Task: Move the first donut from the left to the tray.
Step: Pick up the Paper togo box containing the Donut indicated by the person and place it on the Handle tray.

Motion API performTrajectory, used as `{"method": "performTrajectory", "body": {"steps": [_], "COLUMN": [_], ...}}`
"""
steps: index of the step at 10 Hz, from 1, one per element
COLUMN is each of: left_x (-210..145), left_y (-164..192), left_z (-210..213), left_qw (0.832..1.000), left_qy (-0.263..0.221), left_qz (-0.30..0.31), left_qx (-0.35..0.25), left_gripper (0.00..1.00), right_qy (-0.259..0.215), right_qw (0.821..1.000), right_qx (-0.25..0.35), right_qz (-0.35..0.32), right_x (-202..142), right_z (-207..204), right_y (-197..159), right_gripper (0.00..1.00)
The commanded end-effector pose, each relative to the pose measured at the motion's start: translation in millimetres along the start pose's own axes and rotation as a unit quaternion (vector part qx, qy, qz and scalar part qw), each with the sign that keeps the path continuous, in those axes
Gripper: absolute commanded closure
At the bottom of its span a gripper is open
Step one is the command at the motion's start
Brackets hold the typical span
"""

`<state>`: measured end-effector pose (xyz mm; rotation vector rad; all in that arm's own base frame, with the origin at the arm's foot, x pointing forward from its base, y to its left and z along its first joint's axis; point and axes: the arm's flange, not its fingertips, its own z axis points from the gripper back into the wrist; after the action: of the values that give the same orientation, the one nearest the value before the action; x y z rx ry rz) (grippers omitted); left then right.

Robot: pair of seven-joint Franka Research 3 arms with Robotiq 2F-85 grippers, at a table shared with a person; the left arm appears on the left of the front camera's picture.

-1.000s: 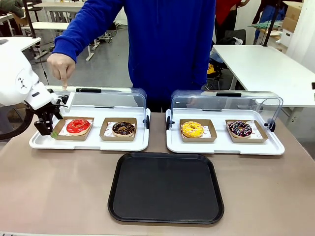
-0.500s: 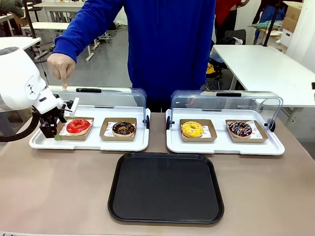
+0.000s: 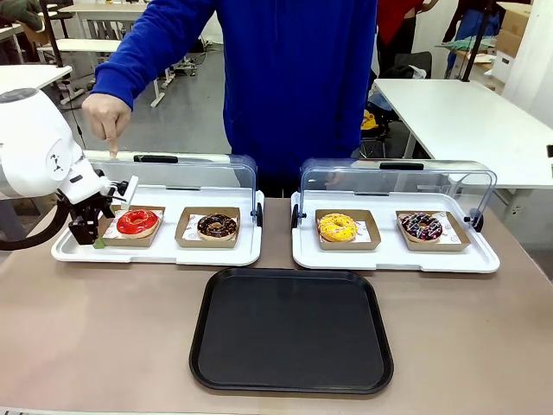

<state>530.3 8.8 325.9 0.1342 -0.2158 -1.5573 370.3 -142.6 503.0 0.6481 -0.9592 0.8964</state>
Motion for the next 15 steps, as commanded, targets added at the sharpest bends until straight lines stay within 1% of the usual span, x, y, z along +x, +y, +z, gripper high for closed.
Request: {"method": "performTrajectory", "body": {"steps": [1, 2, 3, 4, 5, 8, 9, 10, 12, 14, 15], "left_x": [2.9, 3.4, 3.8, 4.5, 5.0, 5.9, 5.6, 5.4, 5.9, 7.3, 6.0], "left_y": [3.2, 2.9, 3.1, 3.2, 3.1, 2.3, 2.0, 1.4, -0.3, -2.1, -1.1], "left_z": [-3.1, -4.0, -5.0, -5.6, -5.8, -5.7, -4.6, -3.3, -1.6, 1.3, -6.1], "left_qw": [1.0, 1.0, 1.0, 1.0, 1.0, 1.0, 1.0, 1.0, 0.999, 0.999, 1.0], "left_qy": [0.017, 0.02, 0.019, 0.021, 0.023, 0.027, 0.029, 0.022, 0.019, 0.016, 0.017], "left_qz": [0.001, -0.004, -0.004, -0.003, -0.004, -0.007, -0.006, -0.007, -0.013, -0.015, -0.013], "left_qx": [0.004, 0.002, 0.002, 0.0, 0.001, -0.004, -0.005, -0.015, -0.026, -0.024, -0.017], "left_gripper": [0.0, 0.0, 0.42, 0.57, 0.99, 1.0, 0.93, 1.0, 1.0, 1.0, 1.0], "right_qy": [-0.014, -0.014, -0.014, -0.014, -0.014, -0.014, -0.014, -0.014, -0.014, -0.014, -0.014], "right_qw": [1.0, 1.0, 1.0, 1.0, 1.0, 1.0, 1.0, 1.0, 1.0, 1.0, 1.0], "right_qx": [-0.001, -0.001, -0.001, -0.001, -0.001, -0.001, -0.001, -0.001, -0.001, -0.001, -0.001], "right_qz": [0.014, 0.014, 0.014, 0.014, 0.014, 0.014, 0.014, 0.014, 0.014, 0.014, 0.014], "right_x": [2.4, 2.4, 2.4, 2.4, 2.4, 2.4, 2.4, 2.4, 2.4, 2.4, 2.4], "right_z": [-1.3, -1.3, -1.3, -1.3, -1.3, -1.3, -1.3, -1.3, -1.3, -1.3, -1.3], "right_y": [-2.8, -2.8, -2.8, -2.8, -2.8, -2.8, -2.8, -2.8, -2.8, -2.8, -2.8], "right_gripper": [0.0, 0.0, 0.0, 0.0, 0.0, 0.0, 0.0, 0.0, 0.0, 0.0, 0.0]}}
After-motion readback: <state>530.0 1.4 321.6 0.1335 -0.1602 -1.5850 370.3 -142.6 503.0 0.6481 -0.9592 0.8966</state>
